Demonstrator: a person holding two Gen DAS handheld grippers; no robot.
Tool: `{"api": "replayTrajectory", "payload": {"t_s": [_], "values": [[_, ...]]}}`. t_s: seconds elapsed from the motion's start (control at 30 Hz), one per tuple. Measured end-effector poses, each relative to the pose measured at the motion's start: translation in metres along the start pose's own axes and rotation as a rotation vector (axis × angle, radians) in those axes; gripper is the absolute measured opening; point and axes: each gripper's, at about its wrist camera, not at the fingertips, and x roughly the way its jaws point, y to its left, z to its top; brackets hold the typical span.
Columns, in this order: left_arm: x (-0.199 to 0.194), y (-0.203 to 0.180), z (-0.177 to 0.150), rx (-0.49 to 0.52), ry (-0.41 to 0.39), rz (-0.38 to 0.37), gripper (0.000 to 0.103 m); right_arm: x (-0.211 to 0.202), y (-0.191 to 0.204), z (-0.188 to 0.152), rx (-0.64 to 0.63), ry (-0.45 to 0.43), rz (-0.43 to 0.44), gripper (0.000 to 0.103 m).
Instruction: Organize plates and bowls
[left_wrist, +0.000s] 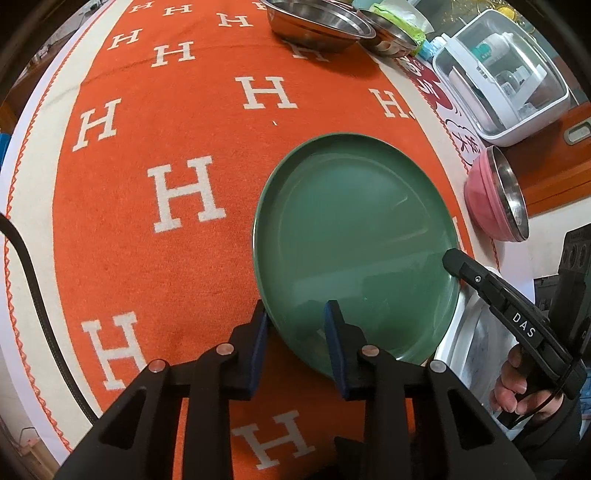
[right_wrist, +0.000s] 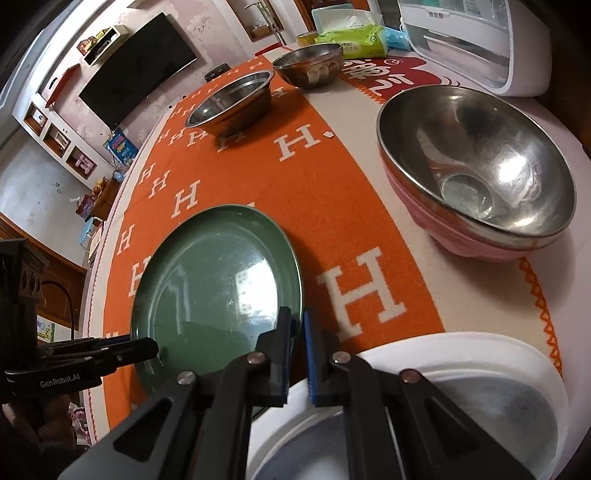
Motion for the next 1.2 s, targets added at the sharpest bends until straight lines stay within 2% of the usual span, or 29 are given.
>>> {"api": "replayTrajectory", "payload": {"t_s": [0.3,0.47,0.67,1.2], "values": [[-0.007,0.010,-0.006,-0.012,0.005,0.009,0.028,-0.002,0.001,-0.003,0.024,0.038,0.074,0.006],[-0.011,0.013,-0.011,0.004,0.009,0.022,0.028,-0.002,0.006,-0.006,0.019,0.061,0.085,0.006],[-0.020,0.014,-0.018,0.016,-0.002,0.018,0.028,-0.011,0.011,-0.010,0.016,0.037,0.095,0.006],[-0.071,0.009,-0.039,0.065,-0.107,-0.029,0.028,-0.058,0.028,-0.021,-0.063,-0.072,0.056,0.007]]}}
